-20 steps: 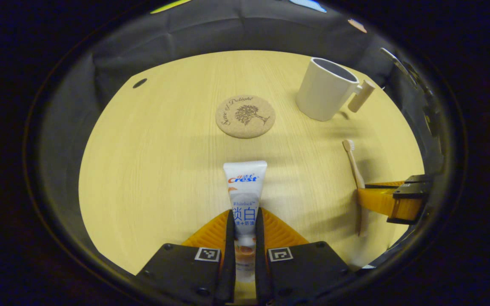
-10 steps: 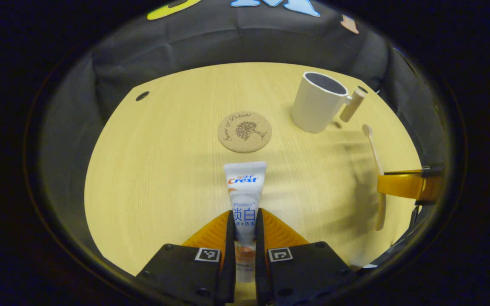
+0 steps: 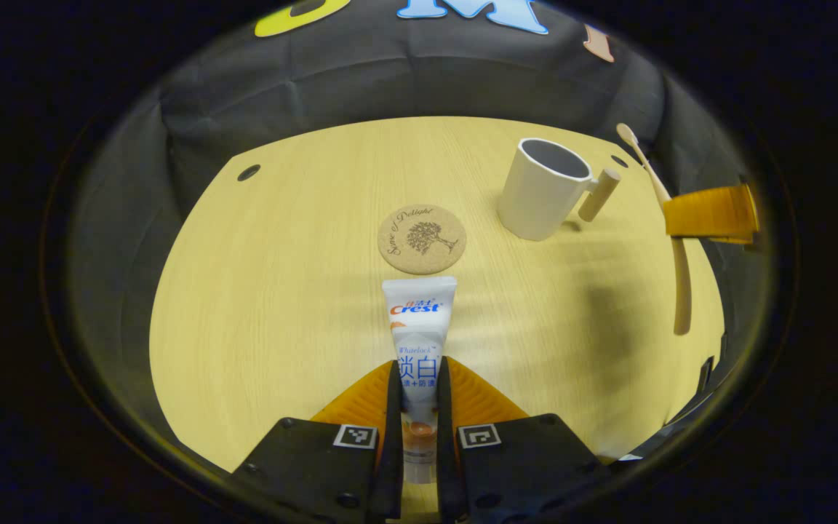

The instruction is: Put the toothbrush and toothpaste on the desktop into the cup, then pick up the cup and place it on the coaster on the desktop.

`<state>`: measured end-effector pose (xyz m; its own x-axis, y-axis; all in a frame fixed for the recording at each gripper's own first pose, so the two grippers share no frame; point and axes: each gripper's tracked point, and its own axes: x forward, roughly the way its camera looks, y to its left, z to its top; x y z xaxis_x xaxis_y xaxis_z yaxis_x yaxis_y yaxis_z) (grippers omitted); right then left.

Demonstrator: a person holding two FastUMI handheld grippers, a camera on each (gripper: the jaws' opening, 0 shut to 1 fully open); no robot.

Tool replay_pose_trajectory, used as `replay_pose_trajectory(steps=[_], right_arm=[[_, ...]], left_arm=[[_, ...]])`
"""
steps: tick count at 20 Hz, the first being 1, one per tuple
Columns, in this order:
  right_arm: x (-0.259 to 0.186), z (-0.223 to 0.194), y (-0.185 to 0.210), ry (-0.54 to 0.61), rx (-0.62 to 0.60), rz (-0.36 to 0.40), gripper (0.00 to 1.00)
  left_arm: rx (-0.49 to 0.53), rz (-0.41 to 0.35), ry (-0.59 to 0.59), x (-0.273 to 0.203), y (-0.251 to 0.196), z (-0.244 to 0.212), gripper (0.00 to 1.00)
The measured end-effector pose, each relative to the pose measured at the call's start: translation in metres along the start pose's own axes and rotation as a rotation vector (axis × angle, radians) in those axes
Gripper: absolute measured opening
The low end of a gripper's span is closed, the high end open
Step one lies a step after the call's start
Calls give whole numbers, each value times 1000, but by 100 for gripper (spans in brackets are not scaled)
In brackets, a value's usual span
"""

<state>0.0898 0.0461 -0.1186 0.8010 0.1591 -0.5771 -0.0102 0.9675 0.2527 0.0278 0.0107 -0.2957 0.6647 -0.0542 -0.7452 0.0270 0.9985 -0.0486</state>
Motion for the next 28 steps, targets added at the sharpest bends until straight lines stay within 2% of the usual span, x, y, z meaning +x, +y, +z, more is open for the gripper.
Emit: replay_pose_trajectory(steps=[9,13,21,28], right_arm=[[26,86,20,-145,109,59,2],[45,114,22,-184,141,62,2],[96,123,13,-191,135,20,2],[103,115,9,-216,39,-30,2]], left_arm=[[-13,3,17,2,4,-5,27],[-24,13,24,-2,3,-2,27],[-36,31,25,-9,0,-1,27],[-47,48,19,-26,10,12,27]])
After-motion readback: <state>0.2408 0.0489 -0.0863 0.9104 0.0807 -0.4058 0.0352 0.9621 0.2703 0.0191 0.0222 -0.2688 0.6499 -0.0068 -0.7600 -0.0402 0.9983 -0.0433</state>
